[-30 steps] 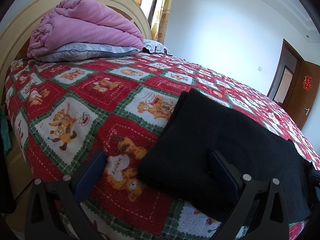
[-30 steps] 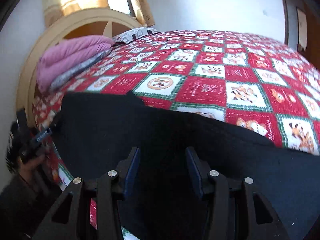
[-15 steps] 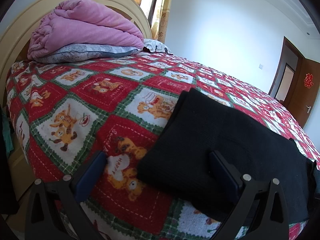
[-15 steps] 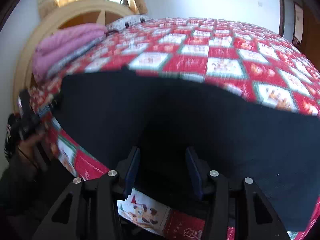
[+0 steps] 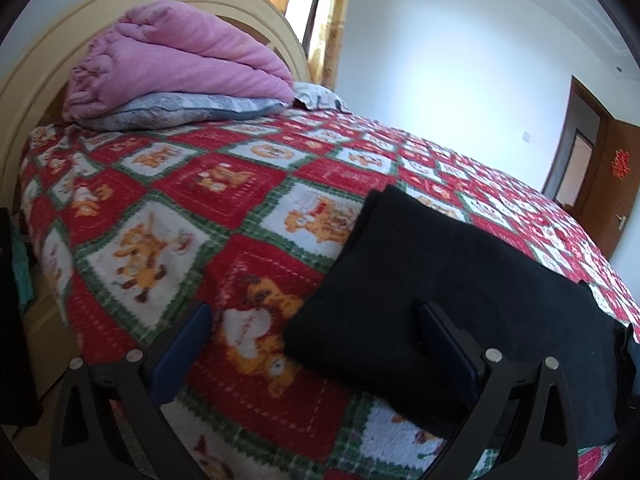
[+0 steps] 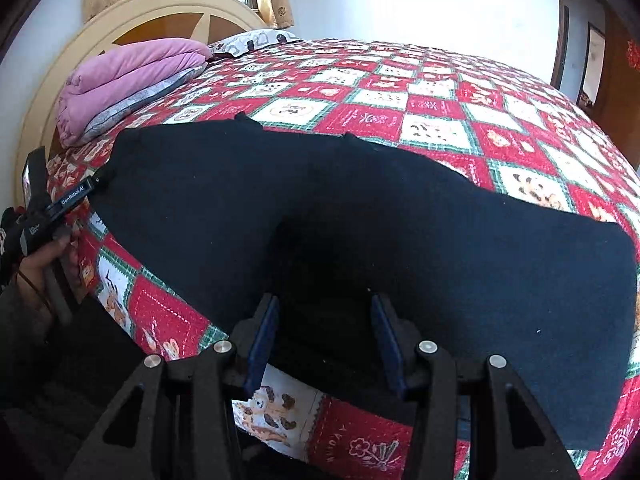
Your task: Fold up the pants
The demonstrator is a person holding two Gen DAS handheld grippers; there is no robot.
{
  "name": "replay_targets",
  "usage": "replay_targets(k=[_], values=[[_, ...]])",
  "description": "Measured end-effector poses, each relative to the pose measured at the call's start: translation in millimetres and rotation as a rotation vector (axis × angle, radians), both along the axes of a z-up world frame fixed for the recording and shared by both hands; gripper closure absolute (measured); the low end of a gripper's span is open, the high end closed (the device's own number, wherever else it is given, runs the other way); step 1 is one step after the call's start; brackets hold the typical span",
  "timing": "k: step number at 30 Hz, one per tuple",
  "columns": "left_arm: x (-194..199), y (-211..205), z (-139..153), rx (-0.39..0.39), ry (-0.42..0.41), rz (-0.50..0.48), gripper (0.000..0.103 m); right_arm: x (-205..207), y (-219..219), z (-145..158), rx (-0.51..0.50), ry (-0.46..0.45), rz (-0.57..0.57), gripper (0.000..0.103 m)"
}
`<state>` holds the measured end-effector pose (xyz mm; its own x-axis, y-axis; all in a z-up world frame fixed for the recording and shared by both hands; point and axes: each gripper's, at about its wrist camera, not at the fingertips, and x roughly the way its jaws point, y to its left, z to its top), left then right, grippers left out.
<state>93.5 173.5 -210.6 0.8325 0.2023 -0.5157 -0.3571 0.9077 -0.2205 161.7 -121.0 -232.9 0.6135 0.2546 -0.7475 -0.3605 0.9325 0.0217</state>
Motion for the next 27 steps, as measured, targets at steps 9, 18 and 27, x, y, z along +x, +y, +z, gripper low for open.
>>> replay_targets(k=[9, 18, 27], values=[[-14, 20, -9, -0.107, -0.036, 0.069, 0.000, -3, 1, 1, -0.003, -0.014, -0.006, 0.053], [-9, 6, -5, -0.143, -0.056, -0.052, 0.002, -4, 3, 2, -0.009, -0.022, -0.010, 0.053], [-16, 14, -5, -0.263, -0.077, -0.034, 0.019, -4, 3, 1, -0.015, -0.030, -0.011, 0.053]])
